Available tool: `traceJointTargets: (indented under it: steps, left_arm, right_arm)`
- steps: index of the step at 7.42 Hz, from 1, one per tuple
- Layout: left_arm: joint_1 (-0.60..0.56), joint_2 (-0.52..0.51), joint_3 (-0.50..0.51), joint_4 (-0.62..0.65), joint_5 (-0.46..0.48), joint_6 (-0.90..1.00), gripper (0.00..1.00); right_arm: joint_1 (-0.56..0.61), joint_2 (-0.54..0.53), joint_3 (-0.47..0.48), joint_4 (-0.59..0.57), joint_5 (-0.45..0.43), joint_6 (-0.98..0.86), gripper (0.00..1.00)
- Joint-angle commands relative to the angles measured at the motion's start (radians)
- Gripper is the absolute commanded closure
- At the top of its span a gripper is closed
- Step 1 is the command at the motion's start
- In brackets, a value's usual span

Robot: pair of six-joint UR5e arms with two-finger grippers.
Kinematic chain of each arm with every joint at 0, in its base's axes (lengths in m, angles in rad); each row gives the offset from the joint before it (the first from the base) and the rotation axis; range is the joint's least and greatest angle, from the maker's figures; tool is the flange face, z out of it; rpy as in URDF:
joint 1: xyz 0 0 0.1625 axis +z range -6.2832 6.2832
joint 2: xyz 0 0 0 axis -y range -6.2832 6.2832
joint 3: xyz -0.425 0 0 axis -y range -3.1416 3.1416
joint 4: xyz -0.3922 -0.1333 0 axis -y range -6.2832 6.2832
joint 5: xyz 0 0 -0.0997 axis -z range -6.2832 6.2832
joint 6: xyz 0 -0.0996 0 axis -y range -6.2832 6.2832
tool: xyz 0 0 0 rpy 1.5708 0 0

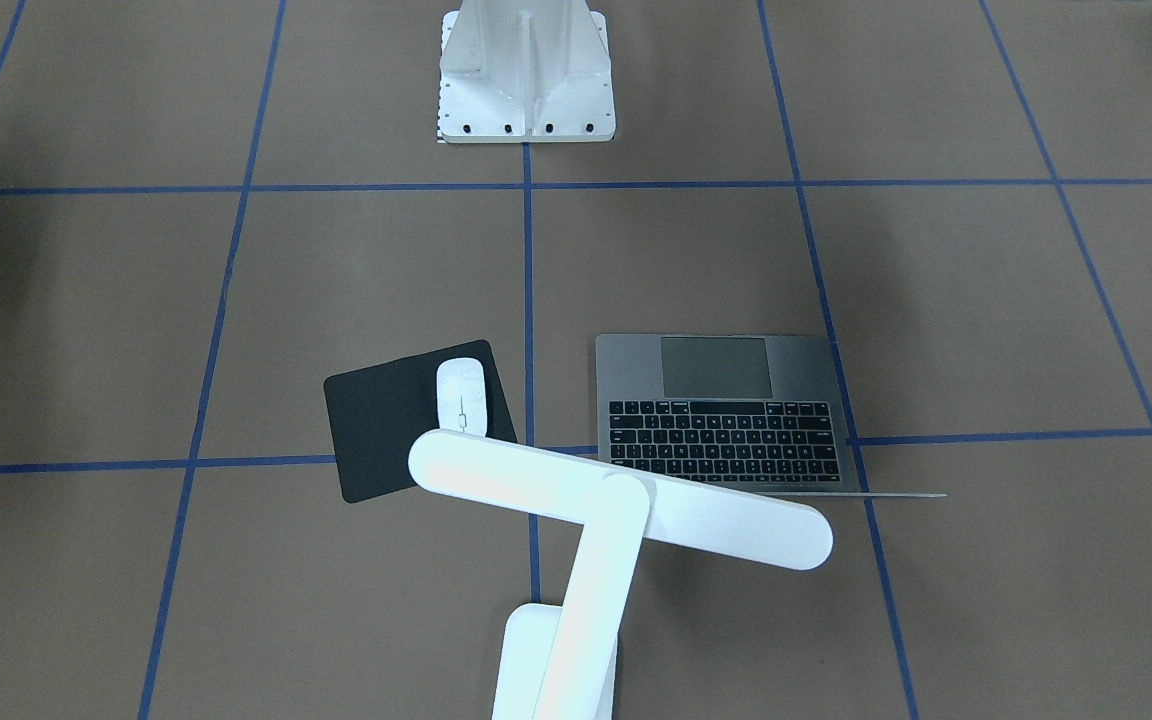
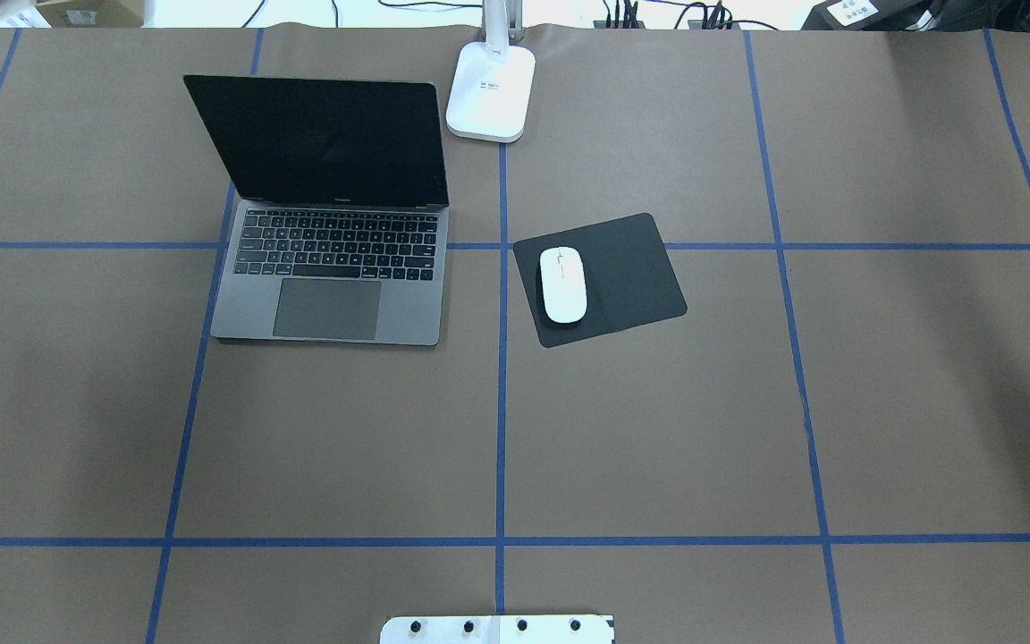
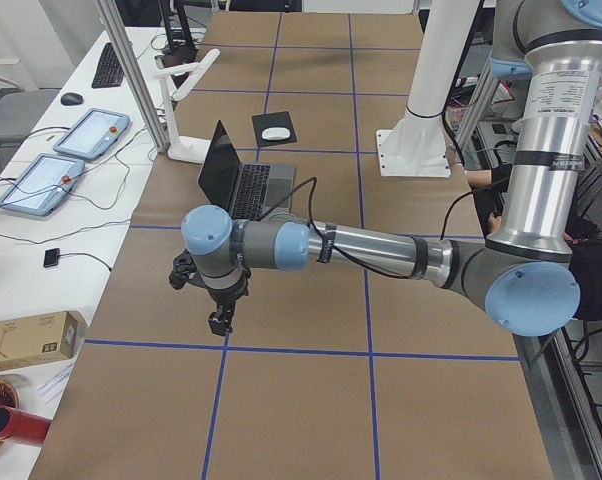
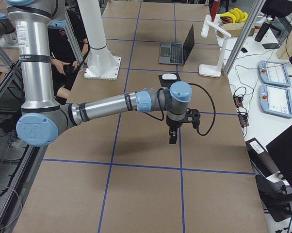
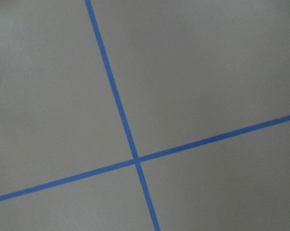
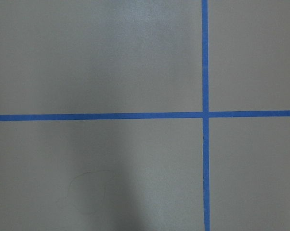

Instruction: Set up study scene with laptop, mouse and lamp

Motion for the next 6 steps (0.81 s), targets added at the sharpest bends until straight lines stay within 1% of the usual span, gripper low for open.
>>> traceJointTargets:
  steps: [1, 2, 4, 6]
  left_arm:
    - [-0.002, 0.125, -0.082, -0.014, -0.028, -0.011, 0.0]
    - [0.0, 0.127, -0.076, -0.014, -0.027, -0.01, 0.0]
    - [-0.002, 0.133, -0.077, -0.022, -0.027, -0.003, 0.0]
    - [0.0, 0.148, -0.07, -0.054, -0.027, -0.002, 0.0]
  right_arm:
    - [0.0, -0.025, 0.003, 0.002, -0.004, 0.0, 0.0]
    - [0.008, -0.03, 0.004, 0.02, -0.007, 0.0, 0.0]
    - [0.008, -0.034, 0.006, 0.02, -0.007, 0.0, 0.0]
    - [0.008, -0.034, 0.008, 0.02, -0.005, 0.0, 0.0]
